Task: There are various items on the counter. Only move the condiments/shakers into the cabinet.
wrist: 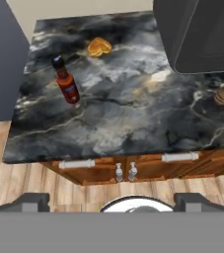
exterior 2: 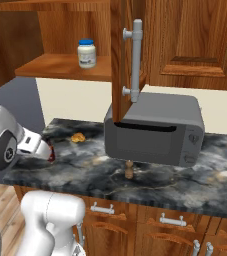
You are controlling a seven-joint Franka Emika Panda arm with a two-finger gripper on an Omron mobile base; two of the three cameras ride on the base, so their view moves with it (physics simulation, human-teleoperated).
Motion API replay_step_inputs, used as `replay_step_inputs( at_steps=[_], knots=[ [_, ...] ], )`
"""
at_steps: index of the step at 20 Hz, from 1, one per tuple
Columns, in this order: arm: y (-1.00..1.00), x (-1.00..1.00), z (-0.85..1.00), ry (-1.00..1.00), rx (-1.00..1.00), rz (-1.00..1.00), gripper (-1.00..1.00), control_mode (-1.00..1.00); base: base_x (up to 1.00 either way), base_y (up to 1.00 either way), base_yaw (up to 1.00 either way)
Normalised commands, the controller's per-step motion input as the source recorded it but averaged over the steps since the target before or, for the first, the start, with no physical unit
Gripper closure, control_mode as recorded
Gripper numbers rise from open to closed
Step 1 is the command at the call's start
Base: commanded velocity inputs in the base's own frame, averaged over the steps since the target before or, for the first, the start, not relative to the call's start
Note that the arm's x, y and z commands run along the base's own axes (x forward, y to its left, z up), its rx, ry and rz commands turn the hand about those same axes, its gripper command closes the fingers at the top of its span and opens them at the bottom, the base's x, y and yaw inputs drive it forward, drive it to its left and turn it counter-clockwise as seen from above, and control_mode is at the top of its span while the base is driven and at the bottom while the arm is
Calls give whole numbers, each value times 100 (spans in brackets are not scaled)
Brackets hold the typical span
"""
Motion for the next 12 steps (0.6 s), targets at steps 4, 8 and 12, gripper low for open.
replay_step_inputs(
  at_steps=[4, 8, 12],
  knots=[
    [56, 2, -100, 9, 0, 7, -100, -100, 0, 0, 0],
    [38, 62, -72, 5, 10, 13, -100, -100, 0, 0, 0],
    [24, 80, -50, -1, 16, 20, -100, -100, 0, 0, 0]
  ],
)
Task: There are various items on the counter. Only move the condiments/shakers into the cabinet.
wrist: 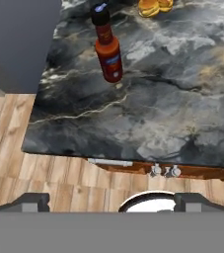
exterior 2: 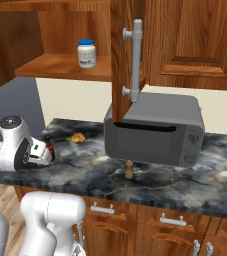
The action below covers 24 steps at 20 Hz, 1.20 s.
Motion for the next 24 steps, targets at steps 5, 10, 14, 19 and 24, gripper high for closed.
replay_step_inputs(
  at_steps=[5, 10, 14, 19, 24],
  knots=[
    [3, 41, -17, -4, 4, 6, -100, -100, 0, 0, 0],
    [2, 24, 0, 0, 0, -1, -100, -100, 0, 0, 0],
    [21, 21, -1, 0, -4, -11, -100, -100, 0, 0, 0],
    [41, 19, -6, 0, -10, -12, -100, -100, 0, 0, 0],
    [1, 14, 0, 1, -3, 0, -100, -100, 0, 0, 0]
  ],
)
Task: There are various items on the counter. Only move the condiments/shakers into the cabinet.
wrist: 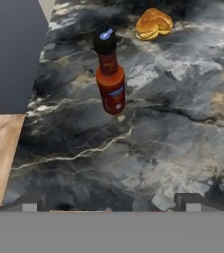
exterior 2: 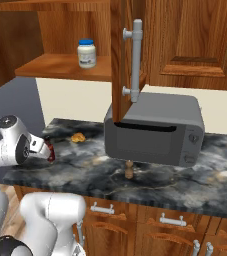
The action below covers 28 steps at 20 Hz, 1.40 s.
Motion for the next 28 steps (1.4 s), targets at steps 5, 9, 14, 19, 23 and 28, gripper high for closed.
replay_step_inputs(
  at_steps=[5, 9, 14, 19, 23, 28],
  knots=[
    [0, 34, 0, 0, -2, 0, -100, -100, 0, 0, 0],
    [0, 31, -3, 0, -4, 0, -100, -100, 0, 0, 0],
    [0, 32, -8, 0, -2, 0, -100, -100, 0, 0, 0],
    [0, 29, -20, 0, -2, 0, -100, -100, 0, 0, 0],
    [0, 20, -20, 0, -3, 0, -100, -100, 0, 0, 0],
    [10, 14, -12, 0, 0, 1, -100, -100, 0, 0, 0]
  ],
)
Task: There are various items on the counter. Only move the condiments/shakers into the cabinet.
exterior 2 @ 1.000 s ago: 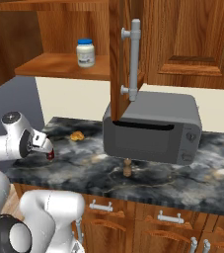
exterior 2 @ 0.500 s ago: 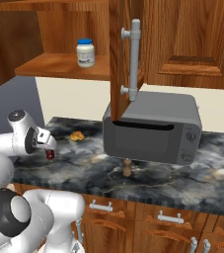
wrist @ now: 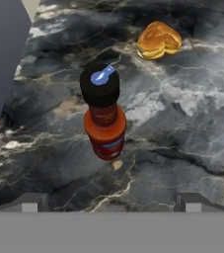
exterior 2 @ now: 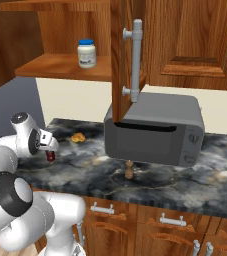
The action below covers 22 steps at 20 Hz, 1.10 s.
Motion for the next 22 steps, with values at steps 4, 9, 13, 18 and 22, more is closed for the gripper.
replay_step_inputs(
  at_steps=[4, 9, 13, 18, 22],
  knots=[
    [6, 16, -8, 0, 0, 6, -100, -100, 0, 0, 0],
    [0, 3, -3, 0, 0, 3, -100, -100, 0, 0, 0],
    [0, 6, -5, 0, 0, 0, -100, -100, 0, 0, 0],
    [0, 11, -7, 0, 0, 0, -100, -100, 0, 0, 0],
    [0, 8, -5, 0, 0, 0, -100, -100, 0, 0, 0]
  ],
)
